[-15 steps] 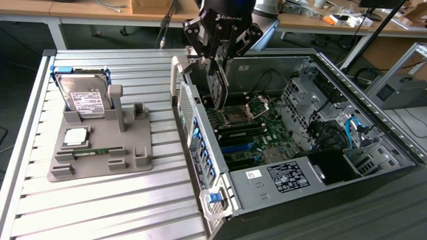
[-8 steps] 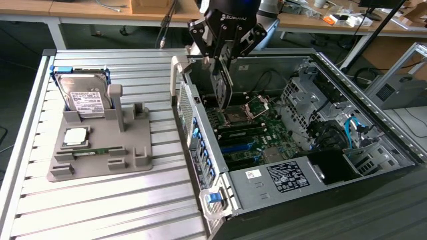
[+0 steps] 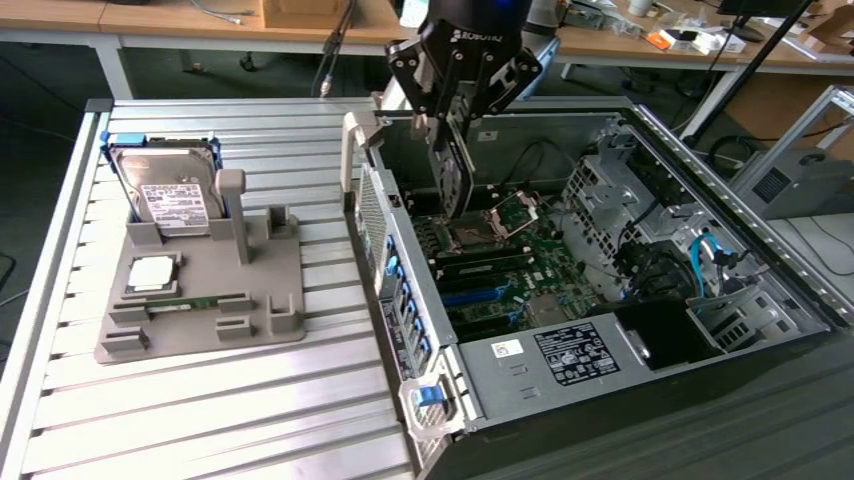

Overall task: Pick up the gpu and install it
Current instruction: 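Pick up the gpu and move the gpu toward the slot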

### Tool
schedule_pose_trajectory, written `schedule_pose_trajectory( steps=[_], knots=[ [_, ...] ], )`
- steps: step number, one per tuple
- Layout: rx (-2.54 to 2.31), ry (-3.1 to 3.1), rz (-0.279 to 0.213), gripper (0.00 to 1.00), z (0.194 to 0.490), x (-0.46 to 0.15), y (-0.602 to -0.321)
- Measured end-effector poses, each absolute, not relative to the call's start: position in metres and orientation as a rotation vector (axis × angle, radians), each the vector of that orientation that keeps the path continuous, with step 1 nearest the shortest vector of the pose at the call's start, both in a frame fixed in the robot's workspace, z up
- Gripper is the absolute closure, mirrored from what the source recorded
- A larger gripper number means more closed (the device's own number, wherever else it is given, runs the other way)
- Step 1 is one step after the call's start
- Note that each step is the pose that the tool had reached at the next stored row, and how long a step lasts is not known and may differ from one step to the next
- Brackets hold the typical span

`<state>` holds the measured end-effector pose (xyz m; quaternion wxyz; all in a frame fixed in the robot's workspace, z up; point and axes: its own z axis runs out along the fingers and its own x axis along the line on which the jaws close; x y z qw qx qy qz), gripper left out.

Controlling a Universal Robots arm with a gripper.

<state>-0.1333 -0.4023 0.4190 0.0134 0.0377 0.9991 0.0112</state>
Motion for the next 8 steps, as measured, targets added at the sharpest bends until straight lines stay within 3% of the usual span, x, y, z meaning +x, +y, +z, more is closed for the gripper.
schedule_pose_trajectory(
  steps=[8],
  knots=[
    [0.117, 3.112, 0.029, 0.73, 0.4188, -0.1251, -0.4023]
  ],
)
